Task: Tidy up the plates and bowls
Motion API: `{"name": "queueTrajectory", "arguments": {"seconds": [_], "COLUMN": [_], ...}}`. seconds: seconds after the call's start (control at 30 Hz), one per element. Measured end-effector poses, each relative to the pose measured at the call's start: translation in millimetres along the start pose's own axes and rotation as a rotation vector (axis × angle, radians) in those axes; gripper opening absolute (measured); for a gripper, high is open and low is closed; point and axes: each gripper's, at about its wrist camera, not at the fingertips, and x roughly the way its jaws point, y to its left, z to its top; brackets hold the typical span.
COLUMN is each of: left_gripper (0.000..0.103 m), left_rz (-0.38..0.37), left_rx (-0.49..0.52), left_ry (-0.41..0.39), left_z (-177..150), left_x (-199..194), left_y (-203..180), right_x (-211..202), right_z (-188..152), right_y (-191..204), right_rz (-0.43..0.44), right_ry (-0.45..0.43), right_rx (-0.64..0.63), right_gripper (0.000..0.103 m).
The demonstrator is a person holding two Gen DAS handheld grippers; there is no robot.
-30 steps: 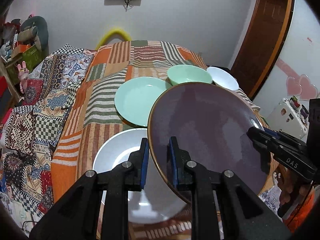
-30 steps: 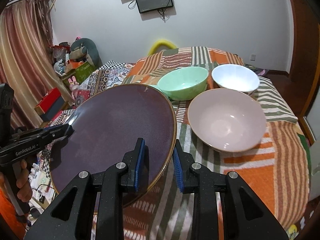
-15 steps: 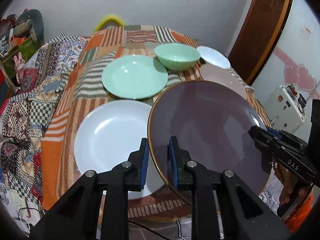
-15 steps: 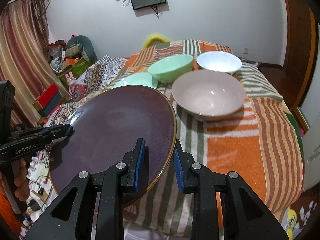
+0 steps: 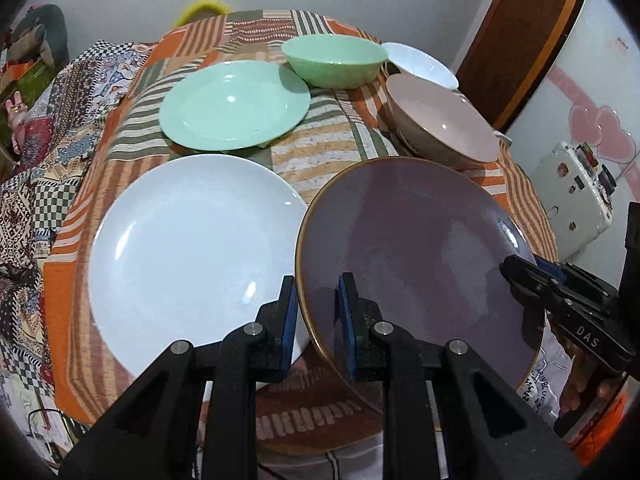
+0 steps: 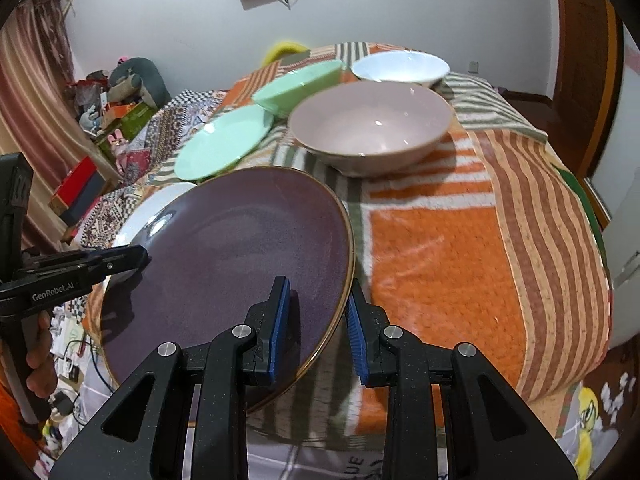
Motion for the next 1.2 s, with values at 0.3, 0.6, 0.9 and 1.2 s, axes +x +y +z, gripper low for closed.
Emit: {"name": "queueTrajectory", "arguments": {"seconds": [0.3, 0.6, 0.9, 1.2], "left_gripper": [0.020, 0.019, 0.019, 0.019], "left_rz": [-0.008, -0.006, -0.008, -0.027], "left_rx": [0.028, 0.056, 0.053, 0.039], "left_ry": [0.039, 0.067, 0.078, 0.082], "left_z": [8.9, 11.8, 15.6, 14.3], "left_x": [26.1, 46.7, 55.3, 55.0], "left_y": [-14.9, -26.6, -26.0, -25.0], "right_x": [5.3, 11.5, 15.3, 17.8], "right_z": [-1.7, -3.5, -0.7, -0.8], "right_y": [-23.5, -41.5, -42.4, -40.1], "right_rz": [-0.021, -0.033, -0.029, -0.026], "right_ry": [0.027, 0.060, 0.062, 0.073], "right_rx": [0.046, 0.086, 0.102, 0.097], "right_gripper": [0.026, 0.026, 0.026, 0.027]}}
